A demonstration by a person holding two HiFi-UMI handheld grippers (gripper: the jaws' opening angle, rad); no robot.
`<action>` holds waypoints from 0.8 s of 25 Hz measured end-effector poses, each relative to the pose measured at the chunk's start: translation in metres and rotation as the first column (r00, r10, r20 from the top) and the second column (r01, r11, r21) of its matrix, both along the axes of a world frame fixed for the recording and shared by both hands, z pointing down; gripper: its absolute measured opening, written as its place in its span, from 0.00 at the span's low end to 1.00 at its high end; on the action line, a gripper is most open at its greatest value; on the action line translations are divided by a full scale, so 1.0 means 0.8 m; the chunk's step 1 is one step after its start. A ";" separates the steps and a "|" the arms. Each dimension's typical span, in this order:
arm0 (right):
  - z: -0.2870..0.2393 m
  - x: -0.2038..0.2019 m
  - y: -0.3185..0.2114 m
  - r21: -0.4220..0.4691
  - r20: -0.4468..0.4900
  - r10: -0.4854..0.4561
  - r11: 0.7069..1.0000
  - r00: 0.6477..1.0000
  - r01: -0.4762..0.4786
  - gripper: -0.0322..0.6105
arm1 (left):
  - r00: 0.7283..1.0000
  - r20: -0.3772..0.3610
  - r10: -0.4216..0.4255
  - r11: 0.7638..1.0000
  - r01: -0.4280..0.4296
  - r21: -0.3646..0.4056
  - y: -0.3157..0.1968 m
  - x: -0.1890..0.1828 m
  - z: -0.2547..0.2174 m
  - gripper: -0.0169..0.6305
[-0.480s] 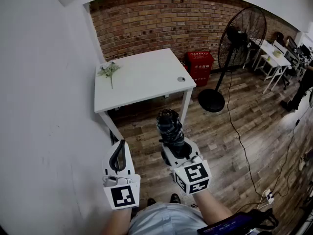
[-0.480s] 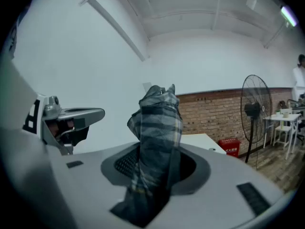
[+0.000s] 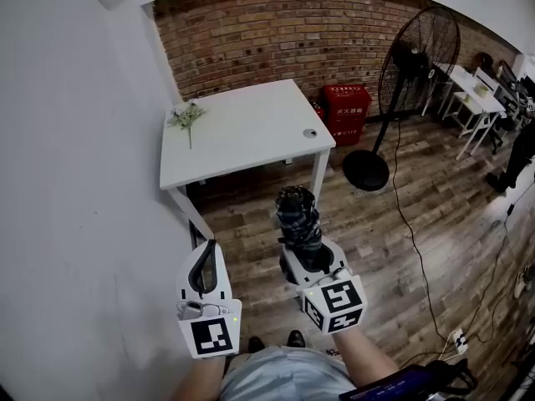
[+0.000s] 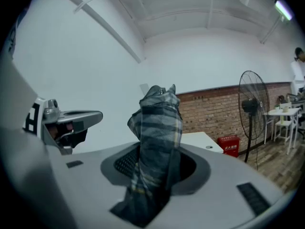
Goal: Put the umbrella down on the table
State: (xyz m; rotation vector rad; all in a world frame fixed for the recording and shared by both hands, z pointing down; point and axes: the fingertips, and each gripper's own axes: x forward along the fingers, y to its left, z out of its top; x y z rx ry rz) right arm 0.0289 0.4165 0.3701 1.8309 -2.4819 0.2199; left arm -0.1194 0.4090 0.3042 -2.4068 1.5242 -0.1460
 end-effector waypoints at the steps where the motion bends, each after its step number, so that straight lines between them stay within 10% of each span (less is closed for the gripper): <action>1: 0.002 0.006 0.001 -0.003 0.001 -0.003 1.000 1.000 0.003 0.31 | 1.000 0.007 -0.004 1.000 0.004 -0.002 0.001 0.005 0.001 0.04; 20: 0.041 0.022 -0.096 -0.070 -0.005 -0.041 0.997 0.999 0.041 0.31 | 0.996 0.008 -0.086 0.995 0.086 -0.057 -0.088 0.000 0.040 0.04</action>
